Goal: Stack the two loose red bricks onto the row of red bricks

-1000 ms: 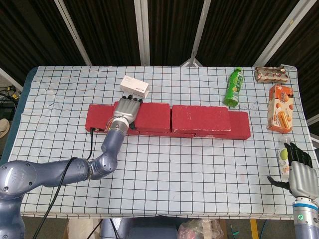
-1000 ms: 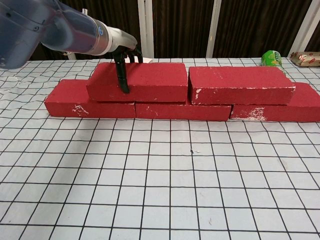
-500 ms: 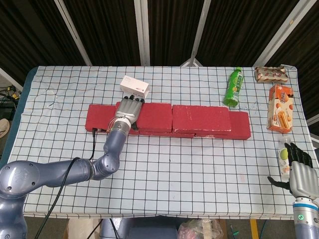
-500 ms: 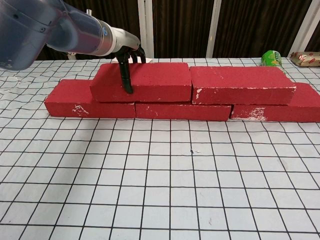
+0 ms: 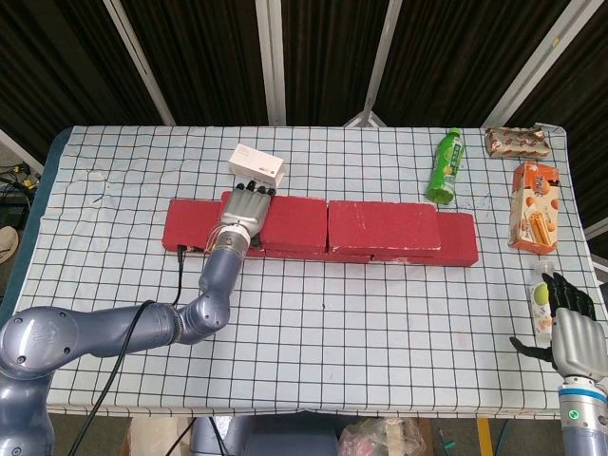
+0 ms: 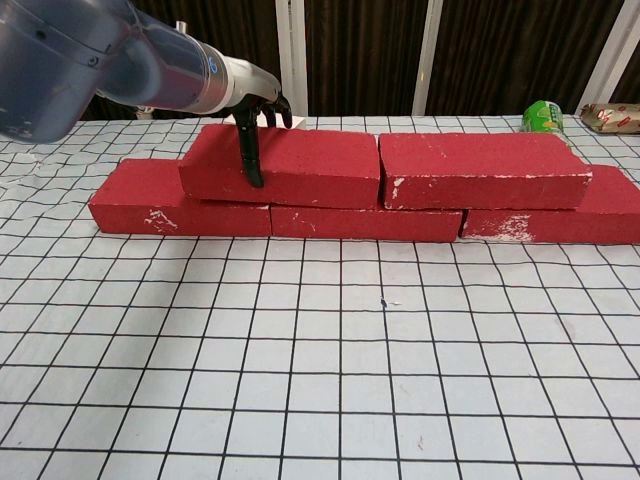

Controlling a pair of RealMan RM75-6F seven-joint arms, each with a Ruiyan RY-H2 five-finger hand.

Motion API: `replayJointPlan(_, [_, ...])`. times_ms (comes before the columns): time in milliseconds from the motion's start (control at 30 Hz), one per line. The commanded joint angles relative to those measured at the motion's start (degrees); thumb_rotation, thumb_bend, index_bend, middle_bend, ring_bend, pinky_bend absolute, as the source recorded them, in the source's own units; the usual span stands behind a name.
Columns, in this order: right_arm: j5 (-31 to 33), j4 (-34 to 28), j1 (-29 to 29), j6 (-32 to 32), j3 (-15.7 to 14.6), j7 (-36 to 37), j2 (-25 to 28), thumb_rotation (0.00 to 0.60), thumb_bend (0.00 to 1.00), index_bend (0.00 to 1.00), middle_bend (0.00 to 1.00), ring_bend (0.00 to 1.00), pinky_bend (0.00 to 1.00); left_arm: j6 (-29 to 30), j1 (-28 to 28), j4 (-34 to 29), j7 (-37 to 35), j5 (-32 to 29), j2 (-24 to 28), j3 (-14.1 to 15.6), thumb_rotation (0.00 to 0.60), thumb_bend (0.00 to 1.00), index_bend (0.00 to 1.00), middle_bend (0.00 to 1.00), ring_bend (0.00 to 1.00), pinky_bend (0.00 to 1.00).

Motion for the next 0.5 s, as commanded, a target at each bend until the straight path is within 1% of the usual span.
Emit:
replayJointPlan(33, [0.0,-0.1,0.0,0.0,0.0,0.0,0.1,0.6,0.15,0.0,0.0,0.0,0.0,0.0,0.0,0.2,0.1,-0.1,-0.1,0.0,0.6,0.0,0.14,0.11,0.05,0.11])
replayJointPlan(300, [0.2,-0.2,0.0,-0.1,0.0,-0.1,0.1,0.6,0.15,0.0,0.0,0.0,0.0,0.2,0.0,0.2,0.0,0.0,-0.2,-0.4,0.6,0.0,0.12,0.11,0.05,0.11])
replayJointPlan(500, [0.2,-0.5,-0.1,-0.1,-0.1,0.0,0.3,0.6,0.15,0.0,0.0,0.0,0.0,0.3,0.1,-0.4,0.0,0.0,0.0,-0.6,0.6,0.0,0.12,0.1,0.03,0.1])
